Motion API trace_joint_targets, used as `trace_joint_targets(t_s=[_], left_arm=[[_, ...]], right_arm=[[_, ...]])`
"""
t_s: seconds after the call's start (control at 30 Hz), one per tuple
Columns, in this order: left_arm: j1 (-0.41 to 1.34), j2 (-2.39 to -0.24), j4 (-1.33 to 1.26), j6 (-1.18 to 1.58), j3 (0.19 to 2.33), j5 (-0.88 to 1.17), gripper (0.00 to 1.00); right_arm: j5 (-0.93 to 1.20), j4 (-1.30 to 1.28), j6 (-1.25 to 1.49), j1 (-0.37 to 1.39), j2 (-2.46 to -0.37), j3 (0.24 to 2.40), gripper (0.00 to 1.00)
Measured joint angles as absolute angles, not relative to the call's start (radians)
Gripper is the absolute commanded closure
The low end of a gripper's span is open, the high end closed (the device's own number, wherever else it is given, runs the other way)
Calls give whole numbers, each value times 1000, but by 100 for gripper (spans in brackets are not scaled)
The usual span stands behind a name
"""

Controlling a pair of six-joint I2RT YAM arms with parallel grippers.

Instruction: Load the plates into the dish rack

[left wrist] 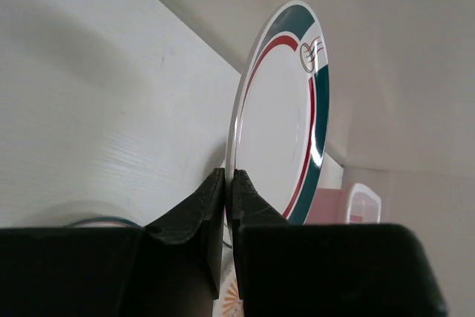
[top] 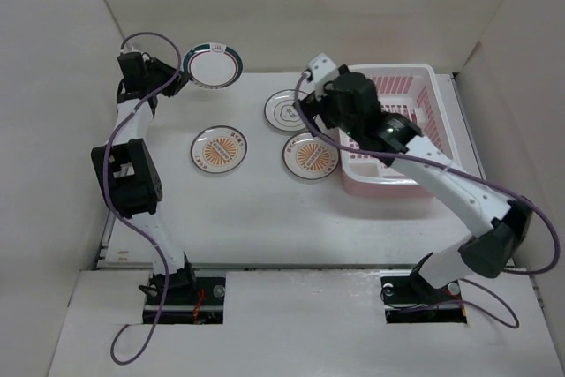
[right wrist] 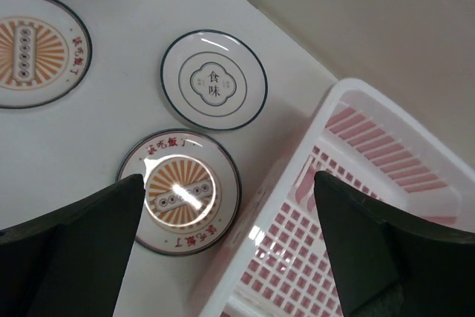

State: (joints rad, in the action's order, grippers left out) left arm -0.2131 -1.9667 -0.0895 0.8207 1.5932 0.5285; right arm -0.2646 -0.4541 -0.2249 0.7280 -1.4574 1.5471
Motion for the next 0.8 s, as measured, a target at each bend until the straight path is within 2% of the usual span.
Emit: trace_joint_targets(t_s=[0.17, 0.37, 0.57, 0.8], left_arm=[[-160, -1826, 94, 875, 1594, 440, 100], [-58, -1755, 400, 904, 1625, 327, 100], [-35, -1708, 656, 939, 1636, 275, 100], [-34, -1621, 770, 953, 1635, 288, 100]], right_arm=[[-407, -358, -433, 849, -1652, 1616, 0], [-433, -302, -606, 901, -1806, 1731, 2], [-332, -307, -670, 910, -1813, 1765, 3], [-173, -345, -675, 910, -1818, 1780, 3]])
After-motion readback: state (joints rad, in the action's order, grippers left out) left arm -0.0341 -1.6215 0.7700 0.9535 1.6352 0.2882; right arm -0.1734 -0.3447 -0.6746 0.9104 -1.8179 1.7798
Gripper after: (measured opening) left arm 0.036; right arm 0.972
